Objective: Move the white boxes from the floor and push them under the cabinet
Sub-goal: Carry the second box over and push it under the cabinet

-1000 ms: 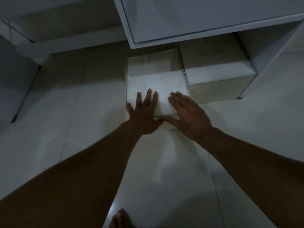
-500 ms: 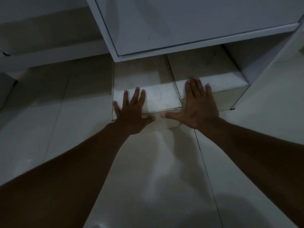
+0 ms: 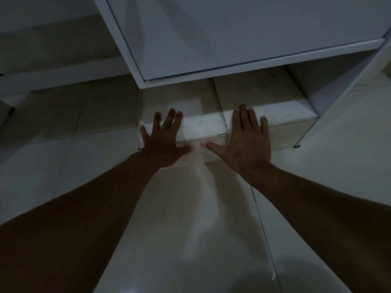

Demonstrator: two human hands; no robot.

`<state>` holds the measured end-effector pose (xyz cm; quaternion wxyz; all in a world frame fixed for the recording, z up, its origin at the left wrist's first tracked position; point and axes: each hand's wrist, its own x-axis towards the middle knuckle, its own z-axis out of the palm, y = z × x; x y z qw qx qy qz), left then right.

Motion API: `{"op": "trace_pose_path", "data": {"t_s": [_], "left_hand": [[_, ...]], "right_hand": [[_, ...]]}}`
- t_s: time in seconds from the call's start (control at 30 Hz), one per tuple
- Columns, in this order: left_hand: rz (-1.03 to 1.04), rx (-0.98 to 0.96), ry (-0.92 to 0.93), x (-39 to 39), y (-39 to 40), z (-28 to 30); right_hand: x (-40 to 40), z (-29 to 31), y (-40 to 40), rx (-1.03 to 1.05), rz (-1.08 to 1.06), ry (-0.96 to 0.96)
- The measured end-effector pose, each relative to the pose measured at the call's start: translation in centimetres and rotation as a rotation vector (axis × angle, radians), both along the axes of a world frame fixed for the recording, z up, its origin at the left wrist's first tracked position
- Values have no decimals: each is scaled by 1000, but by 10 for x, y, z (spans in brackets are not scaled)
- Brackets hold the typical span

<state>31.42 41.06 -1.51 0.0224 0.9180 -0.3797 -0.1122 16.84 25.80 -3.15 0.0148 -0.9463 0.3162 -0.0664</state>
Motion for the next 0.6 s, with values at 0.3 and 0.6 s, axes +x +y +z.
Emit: {"op": "trace_pose_path", "data": {"t_s": [0.3, 0.6], "left_hand": [[21, -37, 1, -14, -5, 2], [-141, -423, -157, -81, -41, 66]], "right_hand": [[-2, 2, -5, 60, 42, 19], [-66, 59, -27, 168, 258, -459]]}}
